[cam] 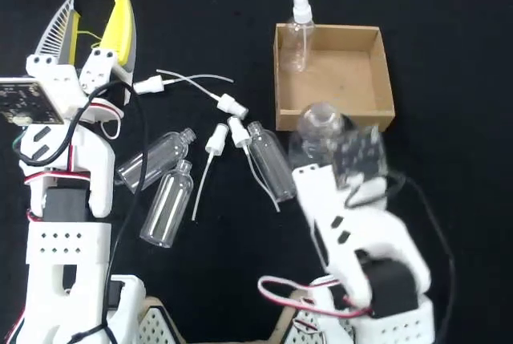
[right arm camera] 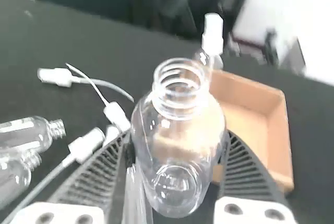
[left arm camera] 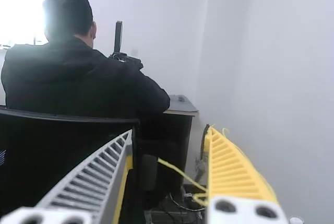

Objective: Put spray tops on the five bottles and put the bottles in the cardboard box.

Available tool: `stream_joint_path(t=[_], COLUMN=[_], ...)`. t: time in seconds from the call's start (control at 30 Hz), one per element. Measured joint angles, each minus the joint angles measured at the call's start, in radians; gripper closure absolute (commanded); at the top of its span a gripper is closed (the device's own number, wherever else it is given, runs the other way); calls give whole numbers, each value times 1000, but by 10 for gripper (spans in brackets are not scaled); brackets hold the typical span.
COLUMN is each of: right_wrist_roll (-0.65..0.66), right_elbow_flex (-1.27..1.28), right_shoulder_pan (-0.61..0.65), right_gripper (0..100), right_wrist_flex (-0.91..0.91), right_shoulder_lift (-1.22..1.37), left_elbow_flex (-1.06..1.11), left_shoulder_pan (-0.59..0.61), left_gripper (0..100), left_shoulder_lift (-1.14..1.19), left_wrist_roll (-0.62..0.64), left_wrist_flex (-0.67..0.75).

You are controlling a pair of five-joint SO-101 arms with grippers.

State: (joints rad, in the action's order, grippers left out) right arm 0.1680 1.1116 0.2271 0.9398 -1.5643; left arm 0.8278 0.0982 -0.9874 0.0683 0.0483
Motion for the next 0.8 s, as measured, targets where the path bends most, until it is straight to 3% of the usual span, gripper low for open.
stream_joint_path(t=[0.17, 0.33, 0.47, 0.63, 0.8], right_wrist_roll=[-2, -43, -81, -87, -87], right_elbow_flex=[167, 218, 227, 227, 247], right_shoulder_pan=[51, 60, 58, 58, 60], right_gripper=[825, 825, 825, 825, 825], right_wrist_flex=[-58, -58, -58, -58, -58], right_shoulder_lift=[-212, -236, -236, -236, -236], left_elbow_flex=[-11, -103, -305, -572, -634], left_shoulder_pan=[0, -15, -38, -43, -32], left_gripper=[787, 787, 787, 784, 786], left_shoulder_lift=[28, 160, 341, 463, 465], left_wrist_roll=[0, 0, 0, 0, -34], left_wrist_flex=[0, -77, -276, -621, -832])
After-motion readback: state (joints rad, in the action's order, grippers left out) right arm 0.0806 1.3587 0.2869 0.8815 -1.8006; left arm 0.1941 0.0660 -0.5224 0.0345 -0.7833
